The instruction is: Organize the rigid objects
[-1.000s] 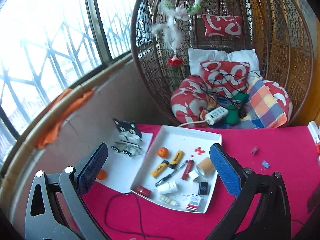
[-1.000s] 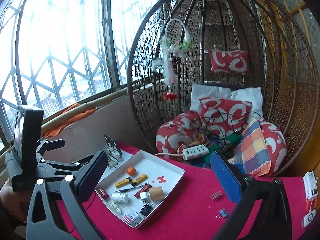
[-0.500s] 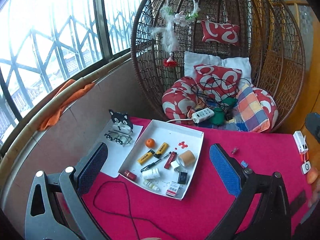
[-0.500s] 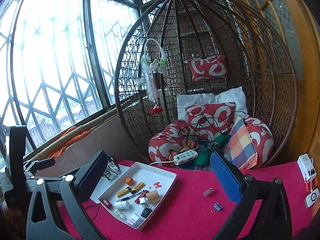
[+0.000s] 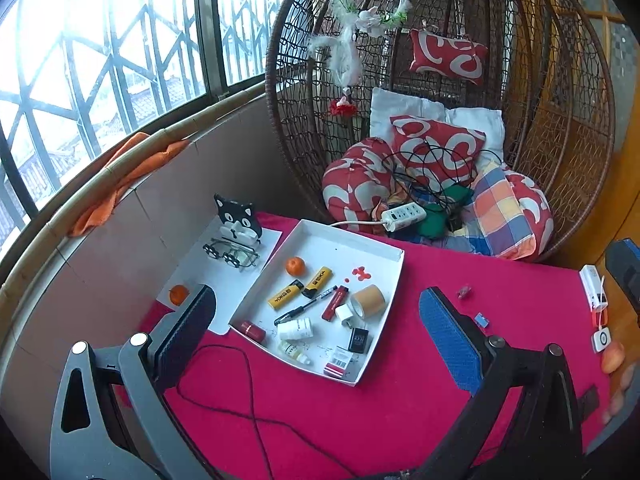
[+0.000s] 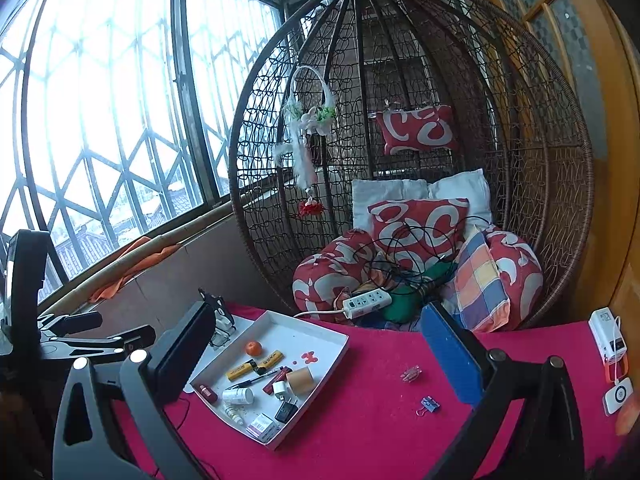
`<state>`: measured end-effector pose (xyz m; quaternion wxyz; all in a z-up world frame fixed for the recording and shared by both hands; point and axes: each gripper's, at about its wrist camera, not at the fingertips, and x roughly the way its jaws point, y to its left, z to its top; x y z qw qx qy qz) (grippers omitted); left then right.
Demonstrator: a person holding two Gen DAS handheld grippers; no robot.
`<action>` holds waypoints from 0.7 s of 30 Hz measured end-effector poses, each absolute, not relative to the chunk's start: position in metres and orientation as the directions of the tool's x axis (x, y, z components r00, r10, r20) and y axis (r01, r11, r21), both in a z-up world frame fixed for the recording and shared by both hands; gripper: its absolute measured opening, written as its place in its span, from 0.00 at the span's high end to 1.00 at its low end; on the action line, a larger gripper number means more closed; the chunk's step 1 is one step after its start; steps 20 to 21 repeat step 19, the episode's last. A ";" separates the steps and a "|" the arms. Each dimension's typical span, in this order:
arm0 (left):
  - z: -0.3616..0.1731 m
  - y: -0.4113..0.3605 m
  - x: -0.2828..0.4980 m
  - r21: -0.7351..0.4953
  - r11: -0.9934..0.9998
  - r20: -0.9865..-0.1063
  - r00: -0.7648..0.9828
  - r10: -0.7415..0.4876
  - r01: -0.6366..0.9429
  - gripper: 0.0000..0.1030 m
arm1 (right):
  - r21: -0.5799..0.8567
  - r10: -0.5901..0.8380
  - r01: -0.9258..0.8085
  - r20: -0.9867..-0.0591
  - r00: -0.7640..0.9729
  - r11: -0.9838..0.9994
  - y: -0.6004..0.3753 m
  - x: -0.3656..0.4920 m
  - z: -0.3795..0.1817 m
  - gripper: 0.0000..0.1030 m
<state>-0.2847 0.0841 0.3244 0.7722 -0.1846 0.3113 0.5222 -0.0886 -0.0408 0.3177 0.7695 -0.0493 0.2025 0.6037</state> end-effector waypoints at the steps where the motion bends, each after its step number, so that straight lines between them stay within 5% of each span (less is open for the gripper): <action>1: 0.324 0.085 -0.284 0.039 0.389 -0.675 0.262 0.689 -0.921 0.00 | 0.167 0.908 -0.950 -0.374 0.187 0.264 -0.040 -0.089 0.317 0.00; 21: 0.315 0.095 -0.280 0.022 0.433 -0.710 0.291 0.641 -0.901 0.00 | 0.171 0.902 -0.952 -0.397 0.169 0.254 -0.033 -0.089 0.312 0.00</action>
